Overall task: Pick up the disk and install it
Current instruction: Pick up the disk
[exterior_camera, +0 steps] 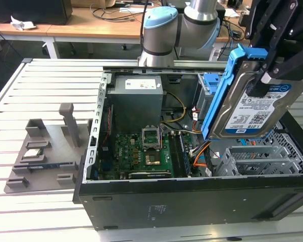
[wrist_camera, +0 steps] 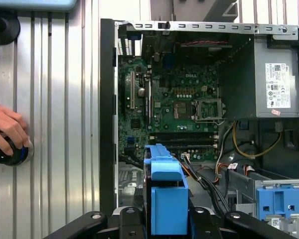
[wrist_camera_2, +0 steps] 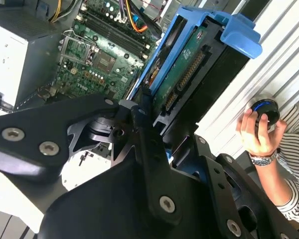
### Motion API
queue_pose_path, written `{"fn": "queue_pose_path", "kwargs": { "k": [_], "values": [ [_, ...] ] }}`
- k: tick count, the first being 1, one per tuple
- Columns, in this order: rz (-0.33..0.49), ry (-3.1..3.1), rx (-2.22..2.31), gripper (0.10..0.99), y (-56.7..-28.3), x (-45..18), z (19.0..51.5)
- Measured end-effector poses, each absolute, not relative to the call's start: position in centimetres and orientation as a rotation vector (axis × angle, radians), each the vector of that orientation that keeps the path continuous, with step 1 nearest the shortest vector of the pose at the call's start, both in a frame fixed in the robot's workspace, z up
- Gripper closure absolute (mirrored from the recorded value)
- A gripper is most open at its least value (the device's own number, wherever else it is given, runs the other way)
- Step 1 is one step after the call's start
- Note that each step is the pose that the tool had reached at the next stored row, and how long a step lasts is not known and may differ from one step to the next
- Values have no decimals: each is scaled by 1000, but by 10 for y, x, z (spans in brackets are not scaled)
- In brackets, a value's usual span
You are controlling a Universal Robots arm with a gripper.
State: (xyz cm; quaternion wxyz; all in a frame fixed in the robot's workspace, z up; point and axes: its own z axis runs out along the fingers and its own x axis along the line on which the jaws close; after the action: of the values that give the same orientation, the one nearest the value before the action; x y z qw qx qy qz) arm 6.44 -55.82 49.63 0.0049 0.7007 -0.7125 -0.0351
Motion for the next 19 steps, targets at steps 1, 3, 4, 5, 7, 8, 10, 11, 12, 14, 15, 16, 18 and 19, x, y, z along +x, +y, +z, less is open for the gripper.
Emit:
{"fn": "queue_pose_path", "kwargs": {
  "k": [1, 3, 4, 5, 7, 8, 10, 11, 12, 14, 15, 16, 18, 19],
  "values": [
    [-110, -2232, 2195, 722, -558, 67, 496],
    [-110, -2232, 2195, 722, -558, 71, 496],
    [-110, -2232, 2194, 722, -558, 74, 496],
    [-110, -2232, 2194, 722, -558, 76, 496],
    [-110, -2232, 2195, 722, -558, 81, 496],
    [-110, -2231, 2194, 722, -558, 85, 495],
    [-110, -2231, 2194, 722, -558, 89, 492],
    [-110, -2232, 2194, 722, -558, 90, 491],
    [-110, -2231, 2194, 722, -558, 90, 491],
    [-110, -2232, 2194, 722, -558, 92, 489],
    [-110, -2231, 2194, 722, -558, 93, 489],
    [-110, -2232, 2194, 722, -558, 93, 489],
    [-110, -2231, 2194, 722, -558, 95, 487],
    [-110, -2231, 2194, 722, -558, 96, 487]
  ]
}}
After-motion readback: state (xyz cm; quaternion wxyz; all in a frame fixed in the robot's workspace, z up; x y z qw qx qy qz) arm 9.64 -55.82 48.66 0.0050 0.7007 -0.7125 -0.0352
